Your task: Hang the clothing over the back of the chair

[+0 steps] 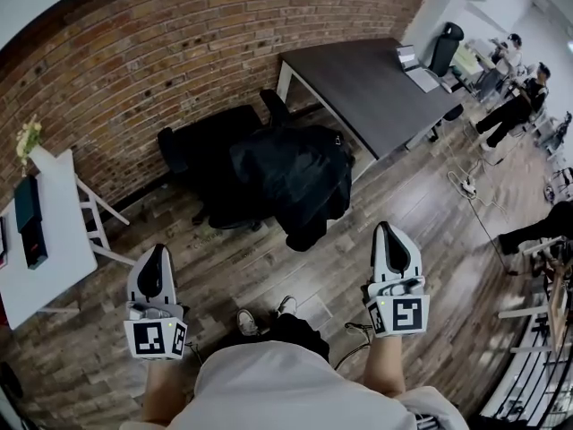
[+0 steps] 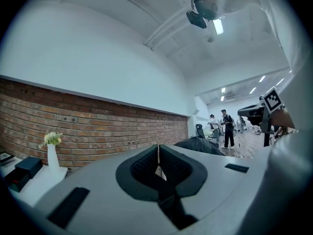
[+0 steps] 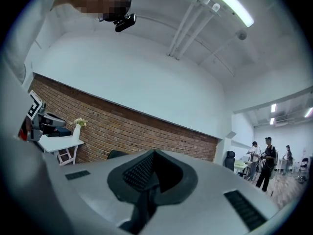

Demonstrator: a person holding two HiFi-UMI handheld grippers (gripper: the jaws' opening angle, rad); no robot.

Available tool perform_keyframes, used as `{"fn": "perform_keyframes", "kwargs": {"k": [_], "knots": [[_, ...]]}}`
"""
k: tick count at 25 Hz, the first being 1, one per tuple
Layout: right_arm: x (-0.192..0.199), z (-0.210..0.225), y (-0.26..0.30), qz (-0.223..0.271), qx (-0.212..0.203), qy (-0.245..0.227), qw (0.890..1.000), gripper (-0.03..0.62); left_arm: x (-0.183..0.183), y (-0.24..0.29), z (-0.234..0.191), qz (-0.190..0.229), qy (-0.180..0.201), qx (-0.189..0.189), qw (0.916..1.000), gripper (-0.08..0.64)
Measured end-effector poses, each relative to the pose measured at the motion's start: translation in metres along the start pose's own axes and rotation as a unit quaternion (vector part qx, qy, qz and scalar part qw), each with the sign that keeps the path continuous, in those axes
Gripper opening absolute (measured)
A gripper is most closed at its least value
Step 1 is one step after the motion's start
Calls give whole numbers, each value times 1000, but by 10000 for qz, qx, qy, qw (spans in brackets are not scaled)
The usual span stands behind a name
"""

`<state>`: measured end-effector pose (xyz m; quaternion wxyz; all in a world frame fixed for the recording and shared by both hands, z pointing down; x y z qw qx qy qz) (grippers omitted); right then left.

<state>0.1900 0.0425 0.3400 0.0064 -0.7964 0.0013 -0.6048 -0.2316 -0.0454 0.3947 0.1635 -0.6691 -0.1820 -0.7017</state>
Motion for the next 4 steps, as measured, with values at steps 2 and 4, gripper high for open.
{"fn": "perform_keyframes", "kwargs": {"k": [2, 4], "knots": [[2, -2, 0, -26, 1, -15, 10000, 18, 4, 0, 1, -44, -17, 56, 10000, 31], [2, -4, 0, -38, -6, -32, 10000, 18, 8, 1, 2, -72, -43, 97, 9999, 31]]}}
Point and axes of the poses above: the fingertips, and each gripper's own axes: y forward along the fingers, z to its right, x out of its underside, the point moved 10 cm from there along -y, backward along the fingers
